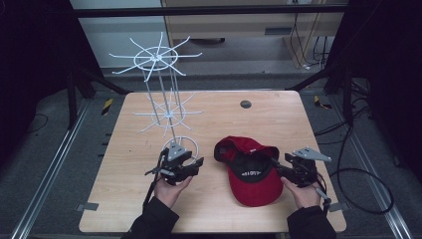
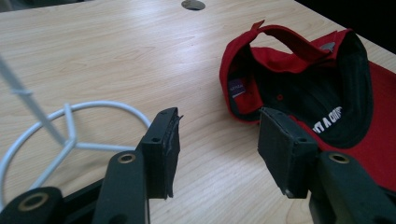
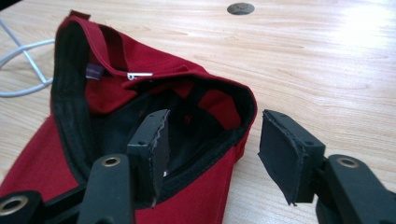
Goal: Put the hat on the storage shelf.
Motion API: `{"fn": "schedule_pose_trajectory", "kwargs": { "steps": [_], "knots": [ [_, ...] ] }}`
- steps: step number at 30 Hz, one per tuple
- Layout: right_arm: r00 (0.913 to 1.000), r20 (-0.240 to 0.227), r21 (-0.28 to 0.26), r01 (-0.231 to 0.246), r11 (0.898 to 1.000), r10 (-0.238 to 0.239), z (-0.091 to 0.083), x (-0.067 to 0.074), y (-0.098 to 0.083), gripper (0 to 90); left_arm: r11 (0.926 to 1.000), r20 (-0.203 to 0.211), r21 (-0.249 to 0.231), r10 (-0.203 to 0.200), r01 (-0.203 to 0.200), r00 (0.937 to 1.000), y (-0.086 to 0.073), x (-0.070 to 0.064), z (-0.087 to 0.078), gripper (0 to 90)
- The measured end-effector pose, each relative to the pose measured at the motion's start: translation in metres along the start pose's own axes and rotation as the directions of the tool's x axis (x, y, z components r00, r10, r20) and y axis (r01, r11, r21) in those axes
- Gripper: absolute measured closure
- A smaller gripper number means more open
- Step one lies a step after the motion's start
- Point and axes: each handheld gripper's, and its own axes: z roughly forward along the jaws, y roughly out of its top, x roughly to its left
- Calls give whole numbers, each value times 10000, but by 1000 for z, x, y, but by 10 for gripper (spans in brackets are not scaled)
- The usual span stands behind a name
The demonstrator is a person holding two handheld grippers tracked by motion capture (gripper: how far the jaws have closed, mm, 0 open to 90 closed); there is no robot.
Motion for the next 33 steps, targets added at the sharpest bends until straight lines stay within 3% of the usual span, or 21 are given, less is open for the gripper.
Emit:
{"fn": "schedule_pose_trajectory", "kwargs": {
  "steps": [2, 6, 9, 14, 17, 20, 29, 33],
  "knots": [
    [10000, 17, 35, -16, 10000, 16, 2, -1, 0, 433, 9999, -40, 109, 118, -118, 9999, 1, -3, 8, 488],
    [10000, 90, 94, -8, 10000, 7, 7, -6, -1, 432, 9997, 96, 243, -35, 33, 9999, 5, -6, 24, 493],
    [9999, 97, 150, 23, 9999, -25, 11, -7, -1, 432, 9995, -35, 287, 150, -149, 9999, 8, -8, 34, 500],
    [9998, 153, 330, 79, 9994, -84, 17, -9, -2, 453, 9994, -86, 305, -171, 173, 9998, 7, -7, 50, 524],
    [10000, 58, 460, 54, 9989, -57, 21, -10, -2, 462, 9990, 3, 455, -20, 20, 10000, 4, -7, 59, 545],
    [9999, 43, 600, 101, 9981, -103, 25, -10, -3, 471, 9980, 4, 606, -180, 179, 9998, 2, -8, 69, 574],
    [9997, -16, 1174, 231, 9928, -231, 39, -12, -7, 506, 9933, 474, 1020, -595, 544, 9971, -2, -9, 88, 729],
    [9999, -158, 1337, 36, 9910, -15, 43, -15, -8, 548, 9925, 520, 1102, -586, 526, 9969, -3, -10, 90, 809]
  ]
}}
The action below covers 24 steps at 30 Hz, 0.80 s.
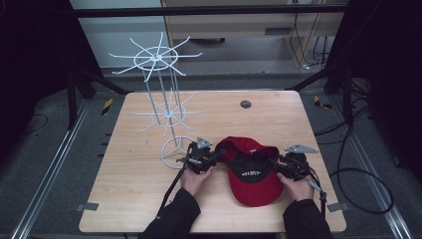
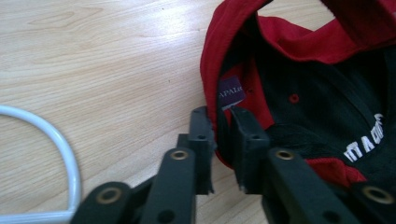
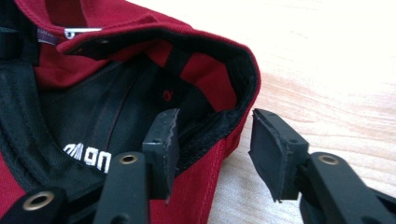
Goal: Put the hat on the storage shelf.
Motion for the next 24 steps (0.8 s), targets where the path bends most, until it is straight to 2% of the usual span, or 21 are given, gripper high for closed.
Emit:
{"fn": "schedule_pose_trajectory", "kwargs": {
  "steps": [3, 8, 13, 17, 19, 24],
  "knots": [
    [9998, -147, 74, -119, 9999, 120, 2, 0, 0, 586, 10000, 115, -38, -70, 71, 9999, 1, 0, 0, 848],
    [9989, -263, 103, -392, 9992, 395, 3, -2, 1, 715, 10000, 226, -49, -77, 78, 9997, 1, 0, 0, 860],
    [9983, -413, -452, -428, 9981, 410, -8, 1, 6, 790, 10000, 332, -10, -97, 97, 9994, 0, 0, 1, 864],
    [9984, -553, -1300, 14, 9915, -87, -23, 12, 14, 811, 10000, 360, -7, -43, 43, 9993, 0, -1, 1, 865],
    [9973, -528, -1636, 419, 9856, -512, -29, 18, 17, 816, 10000, 373, 2, -69, 69, 9993, 0, -1, 1, 864],
    [9926, -340, -2016, 1071, 9736, -1162, -40, 32, 22, 822, 9999, 308, 82, -92, 90, 9995, 0, -2, 1, 853]
  ]
}}
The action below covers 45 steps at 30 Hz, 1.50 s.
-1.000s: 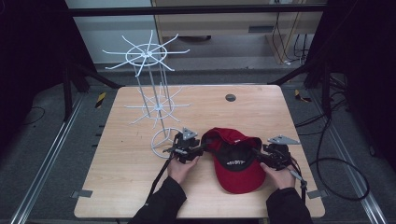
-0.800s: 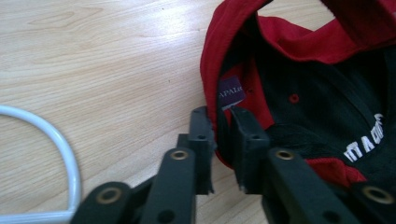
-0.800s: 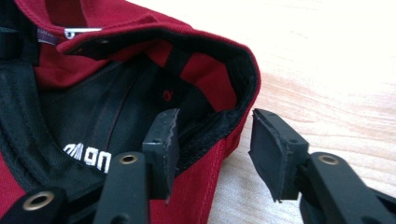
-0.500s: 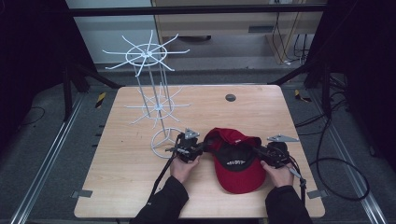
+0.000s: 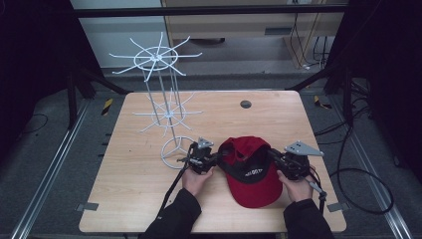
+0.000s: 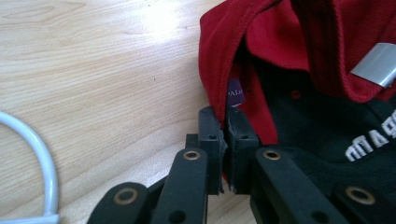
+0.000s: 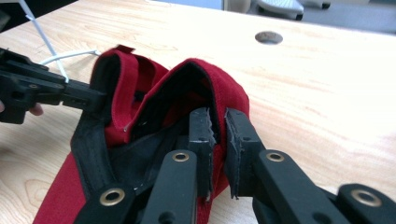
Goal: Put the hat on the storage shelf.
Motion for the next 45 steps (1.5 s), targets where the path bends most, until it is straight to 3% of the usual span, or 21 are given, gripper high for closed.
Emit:
{"fn": "schedule_pose_trajectory", "kwargs": {
  "steps": [6, 12, 18, 25, 28, 31, 34, 38, 42, 45],
  "knots": [
    [9999, 142, -56, -11, 10000, 12, -3, 1, 1, 833, 9989, -4, -295, 357, -357, 9994, 2, -6, -22, 640],
    [9998, 191, -193, -4, 9998, 7, -7, 4, 6, 835, 9925, 460, -840, 929, -888, 9946, 8, -25, -46, 532],
    [9991, 320, -122, 268, 9996, -264, -7, 12, 11, 836, 9834, 648, -923, 1624, -1561, 9846, 12, -49, -41, 447],
    [9990, 298, -96, 327, 9994, -324, -7, 17, 16, 837, 9787, 885, -747, 1974, -1911, 9763, 19, -69, -25, 394],
    [9992, 241, -93, 316, 9995, -314, -8, 19, 17, 837, 9758, 909, -627, 2145, -2094, 9725, 21, -76, -18, 392],
    [9993, 173, -110, 326, 9994, -325, -8, 20, 18, 837, 9763, 857, -525, 2137, -2097, 9731, 23, -80, -11, 403],
    [9992, 42, -125, 395, 9991, -395, -9, 22, 20, 837, 9775, 907, -324, 2107, -2086, 9733, 25, -81, -4, 488],
    [9988, -127, -132, 480, 9988, -482, -10, 25, 21, 837, 9807, 1091, -264, 1953, -1935, 9747, 28, -77, -2, 714],
    [9988, -186, -18, 453, 9990, -453, -8, 23, 20, 834, 9807, 967, -430, 1941, -1908, 9762, 31, -73, -8, 806],
    [9991, -295, 18, 319, 9995, -318, -8, 21, 18, 824, 9808, 836, -643, 1891, -1841, 9784, 36, -68, -15, 822]
  ]
}}
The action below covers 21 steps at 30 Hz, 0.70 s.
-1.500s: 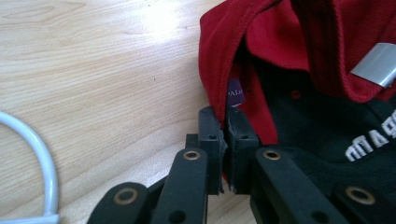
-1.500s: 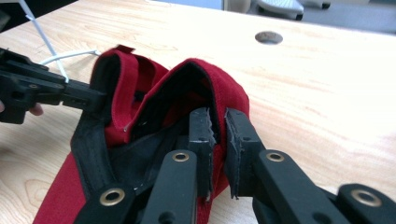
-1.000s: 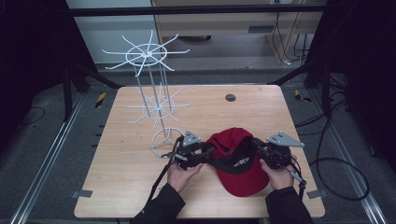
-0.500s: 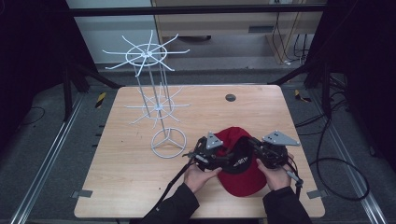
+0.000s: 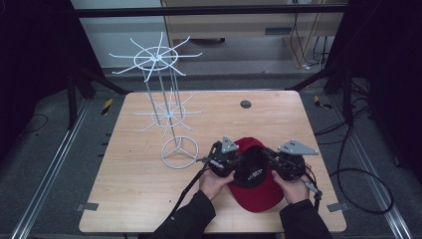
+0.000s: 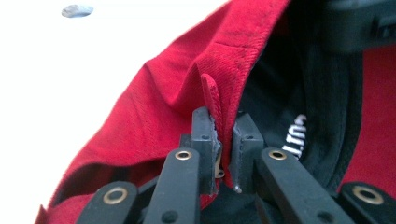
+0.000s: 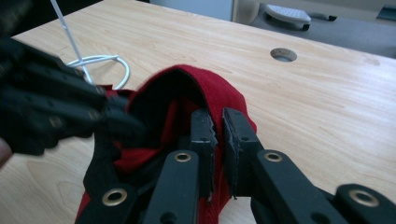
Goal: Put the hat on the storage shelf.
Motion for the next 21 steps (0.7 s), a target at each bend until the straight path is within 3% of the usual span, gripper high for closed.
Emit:
{"fn": "schedule_pose_trajectory", "kwargs": {
  "steps": [3, 6, 9, 11, 13, 18, 19, 21],
  "knots": [
    [10000, -72, -55, -50, 10000, 49, 0, -2, -2, 790, 9997, -76, -255, -46, 44, 10000, 4, 3, -6, 827],
    [9989, -387, -29, -271, 9996, 270, 0, -4, -4, 691, 9987, -241, -501, -13, 1, 9997, 15, 8, -17, 829],
    [9987, -470, 78, -185, 9998, 188, -1, -4, -8, 577, 9979, -325, -645, 43, -64, 9995, 23, 11, -23, 829],
    [9990, -444, 87, -59, 9999, 63, -3, -4, -11, 560, 9974, -326, -713, 50, -73, 9995, 25, 12, -24, 828],
    [9970, -756, 369, -123, 9992, 151, -10, -5, -24, 507, 9971, -369, -753, 80, -108, 9993, 31, 14, -26, 829],
    [9929, -1093, 926, -368, 9950, 469, -11, -6, -38, 509, 9963, -390, -834, 172, -205, 9991, 36, 14, -28, 828],
    [9901, -1262, 1406, -438, 9891, 618, -10, -6, -44, 567, 9958, -392, -864, 266, -299, 9989, 38, 13, -30, 828],
    [9856, -1545, 1673, -430, 9850, 692, -8, -5, -47, 669, 9958, -364, -856, 307, -338, 9989, 41, 11, -32, 828]
  ]
}}
